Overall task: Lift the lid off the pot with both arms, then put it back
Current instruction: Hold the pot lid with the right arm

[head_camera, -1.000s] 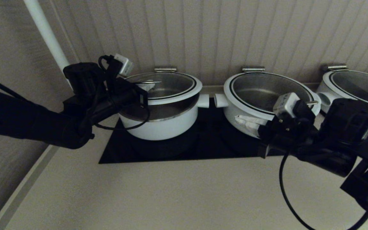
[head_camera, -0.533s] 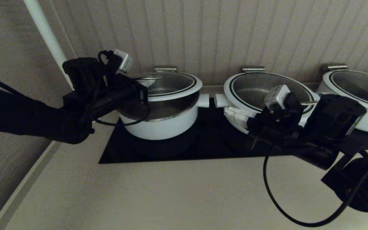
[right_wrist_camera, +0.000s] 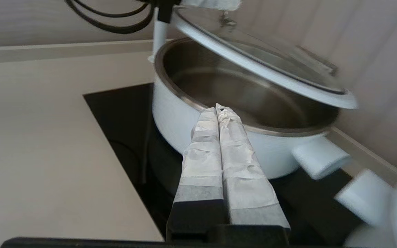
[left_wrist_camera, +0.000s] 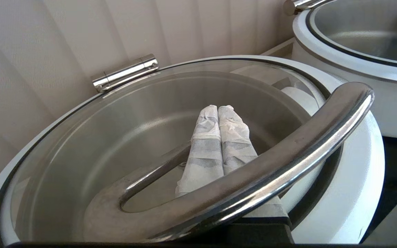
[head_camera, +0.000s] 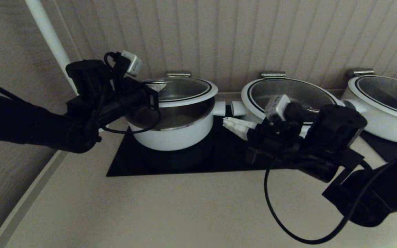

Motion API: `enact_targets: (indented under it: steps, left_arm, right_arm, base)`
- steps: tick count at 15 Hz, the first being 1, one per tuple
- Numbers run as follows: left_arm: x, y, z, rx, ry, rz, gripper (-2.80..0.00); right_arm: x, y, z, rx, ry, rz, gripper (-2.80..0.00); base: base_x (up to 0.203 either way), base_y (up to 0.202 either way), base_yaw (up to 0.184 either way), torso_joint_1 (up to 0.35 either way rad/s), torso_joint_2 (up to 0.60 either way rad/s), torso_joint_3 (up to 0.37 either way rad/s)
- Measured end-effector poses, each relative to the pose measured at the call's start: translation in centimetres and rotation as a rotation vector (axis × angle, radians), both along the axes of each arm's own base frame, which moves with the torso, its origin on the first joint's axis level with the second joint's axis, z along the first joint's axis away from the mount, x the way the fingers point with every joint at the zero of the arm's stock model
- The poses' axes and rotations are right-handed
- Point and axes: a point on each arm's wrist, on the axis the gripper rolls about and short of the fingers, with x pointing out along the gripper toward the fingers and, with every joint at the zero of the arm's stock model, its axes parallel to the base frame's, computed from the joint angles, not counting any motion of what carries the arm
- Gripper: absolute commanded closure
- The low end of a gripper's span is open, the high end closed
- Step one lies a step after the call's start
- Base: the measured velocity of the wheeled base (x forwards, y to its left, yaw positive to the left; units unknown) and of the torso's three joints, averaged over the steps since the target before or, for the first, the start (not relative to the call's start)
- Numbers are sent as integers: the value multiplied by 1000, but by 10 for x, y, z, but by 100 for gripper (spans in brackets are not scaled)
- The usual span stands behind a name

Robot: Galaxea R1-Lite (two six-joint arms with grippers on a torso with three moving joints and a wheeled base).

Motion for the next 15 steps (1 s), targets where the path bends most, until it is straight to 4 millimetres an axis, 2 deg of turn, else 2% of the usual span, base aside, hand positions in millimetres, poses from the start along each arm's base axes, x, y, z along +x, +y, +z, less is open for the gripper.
enact_targets:
  steps: [6,15]
  left_arm:
    - [0,2,0,0,0,5,0]
    - [0,4,1,0,-1,9,0]
  right_arm:
    - [7,10,-15,-18,30,12,0]
    - [35,27,-18,54,-11,15,0]
  base:
    - [0,0,0,0,0,0]
    - [0,0,0,0,0,0]
